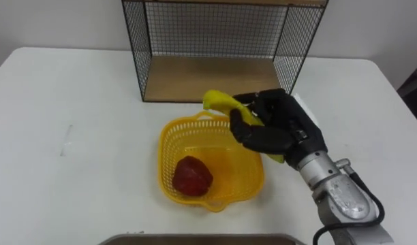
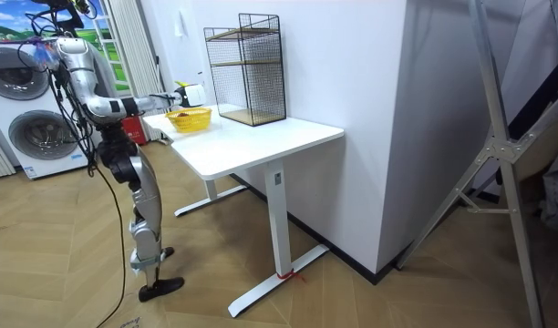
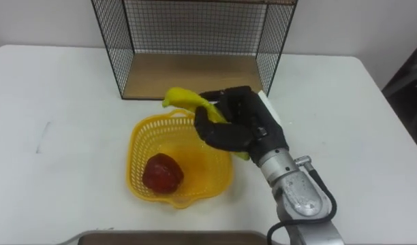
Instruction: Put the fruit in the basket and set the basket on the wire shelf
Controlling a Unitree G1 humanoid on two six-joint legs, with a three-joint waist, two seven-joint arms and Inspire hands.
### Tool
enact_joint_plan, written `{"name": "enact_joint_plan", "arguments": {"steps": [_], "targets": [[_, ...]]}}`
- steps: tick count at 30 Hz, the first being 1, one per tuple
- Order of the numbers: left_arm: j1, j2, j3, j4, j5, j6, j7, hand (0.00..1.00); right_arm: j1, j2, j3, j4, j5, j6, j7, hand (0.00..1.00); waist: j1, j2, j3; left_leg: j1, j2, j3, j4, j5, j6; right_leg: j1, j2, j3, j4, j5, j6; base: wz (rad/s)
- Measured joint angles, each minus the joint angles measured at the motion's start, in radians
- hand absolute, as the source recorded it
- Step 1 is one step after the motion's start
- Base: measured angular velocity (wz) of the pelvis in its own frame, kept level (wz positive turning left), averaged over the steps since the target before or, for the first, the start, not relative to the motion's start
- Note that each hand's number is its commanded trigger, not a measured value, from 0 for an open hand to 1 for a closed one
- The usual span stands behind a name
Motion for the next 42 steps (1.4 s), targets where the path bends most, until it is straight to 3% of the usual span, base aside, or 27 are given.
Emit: {"name": "enact_joint_plan", "arguments": {"steps": [1,2,3,20,26,29,32,37,42], "targets": [[-0.008,0.001,0.000,0.000,0.000,0.000,0.000,0.00,0.000,0.000,0.010,0.000,-0.004,0.000,0.000,0.51,0.007,-0.004,0.0020,0.000,0.000,0.000,0.000,0.000,0.000,0.000,0.000,0.000,0.000,0.000,0.000,0.00],[-0.011,0.002,0.000,0.000,0.001,0.000,0.001,0.00,0.000,0.000,0.014,0.000,-0.006,0.000,0.000,0.16,0.010,-0.007,0.0031,0.000,0.000,-0.001,0.000,0.000,0.000,0.001,0.000,-0.001,0.000,0.000,0.000,0.00],[-0.016,0.005,0.000,0.000,0.001,0.000,0.001,0.00,0.000,0.000,0.022,0.000,-0.010,0.000,0.000,0.00,0.012,-0.011,0.0052,0.000,0.000,-0.003,0.000,0.000,0.000,0.002,0.000,-0.003,0.000,0.000,0.000,0.04],[-0.005,0.013,-0.033,0.006,-0.001,0.003,-0.009,0.00,-0.004,-0.021,0.026,0.000,-0.080,0.001,-0.001,0.00,0.008,-0.002,0.0093,-0.008,-0.001,-0.023,0.007,0.000,0.000,0.009,-0.002,-0.034,0.000,0.000,0.000,0.03],[-0.012,0.013,-0.036,0.004,-0.053,0.002,-0.006,0.00,-0.004,-0.020,0.026,0.000,-0.084,0.001,-0.012,0.00,0.009,0.018,0.0099,-0.008,-0.001,-0.027,0.009,0.000,-0.001,0.009,-0.002,-0.037,-0.001,0.000,0.000,0.01],[-0.007,0.012,-0.031,0.003,-0.097,0.002,0.001,0.00,-0.004,-0.020,0.025,0.000,-0.112,0.001,-0.010,0.00,0.011,0.031,0.0039,-0.017,-0.002,-0.024,0.011,0.001,-0.001,-0.001,-0.002,-0.031,-0.001,0.000,0.000,-0.03],[-0.003,0.012,-0.025,0.006,-0.179,0.000,0.020,0.00,-0.004,-0.021,0.024,0.002,-0.115,0.001,-0.011,0.00,0.008,0.038,0.0042,-0.018,-0.002,-0.026,0.016,0.001,-0.001,0.000,-0.002,-0.032,0.000,0.000,0.000,0.00],[0.014,0.010,0.054,0.031,-0.338,-0.019,0.045,0.00,-0.001,-0.025,0.022,0.002,-0.114,0.004,-0.010,0.00,0.010,0.037,0.0043,-0.015,-0.002,-0.028,0.016,0.001,-0.001,0.007,-0.002,-0.034,-0.003,0.000,0.000,0.01],[0.039,0.012,0.177,0.071,-0.626,-0.027,0.116,0.00,0.005,-0.027,-0.023,0.002,-0.022,0.027,-0.036,0.00,0.017,0.029,0.0029,0.001,-0.007,-0.039,0.009,0.002,0.000,0.031,-0.005,-0.044,-0.018,0.000,0.000,0.06]]}}
